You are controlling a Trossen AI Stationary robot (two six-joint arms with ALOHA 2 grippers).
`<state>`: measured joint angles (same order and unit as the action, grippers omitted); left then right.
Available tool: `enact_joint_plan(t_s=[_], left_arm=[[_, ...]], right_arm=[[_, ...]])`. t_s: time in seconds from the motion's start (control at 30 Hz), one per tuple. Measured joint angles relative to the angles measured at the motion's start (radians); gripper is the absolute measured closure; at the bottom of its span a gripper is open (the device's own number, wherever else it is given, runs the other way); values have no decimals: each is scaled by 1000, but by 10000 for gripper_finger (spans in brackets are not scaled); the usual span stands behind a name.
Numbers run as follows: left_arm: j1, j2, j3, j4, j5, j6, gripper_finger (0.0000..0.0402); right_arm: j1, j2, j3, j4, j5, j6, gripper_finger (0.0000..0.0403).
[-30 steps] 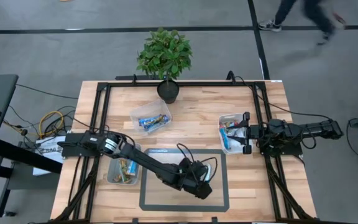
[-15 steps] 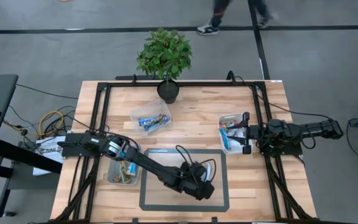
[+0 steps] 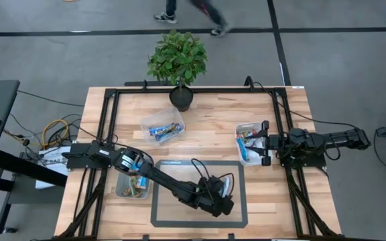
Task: Pick and place Granola Bars by type
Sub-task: Put the yellow granola bar into the gray bin
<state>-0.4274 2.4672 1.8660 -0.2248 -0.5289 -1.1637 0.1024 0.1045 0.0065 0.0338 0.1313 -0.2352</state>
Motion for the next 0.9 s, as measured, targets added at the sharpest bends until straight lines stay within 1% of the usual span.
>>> enact_joint_plan(t_s=[0.1, 0.17, 0.27, 0.47, 0.57, 0.7, 0.9], left_arm=[[0, 0, 0, -17, 1, 0, 88], [0, 0, 0, -23, 2, 0, 101], [0, 1, 0, -38, 2, 0, 138], [-5, 2, -2, -57, -1, 5, 228], [-5, 3, -2, -57, 0, 16, 264], [-5, 4, -2, -57, 12, 24, 300], [-5, 5, -1, -56, 27, 45, 335]], right_arm=[[0, 0, 0, 0, 0, 0, 232], [0, 0, 0, 0, 0, 0, 232], [0, 0, 0, 0, 0, 0, 232], [0, 0, 0, -1, 0, 0, 232], [0, 0, 0, -1, 0, 0, 232], [0, 0, 0, -1, 0, 0, 232], [0, 0, 0, -1, 0, 0, 232]])
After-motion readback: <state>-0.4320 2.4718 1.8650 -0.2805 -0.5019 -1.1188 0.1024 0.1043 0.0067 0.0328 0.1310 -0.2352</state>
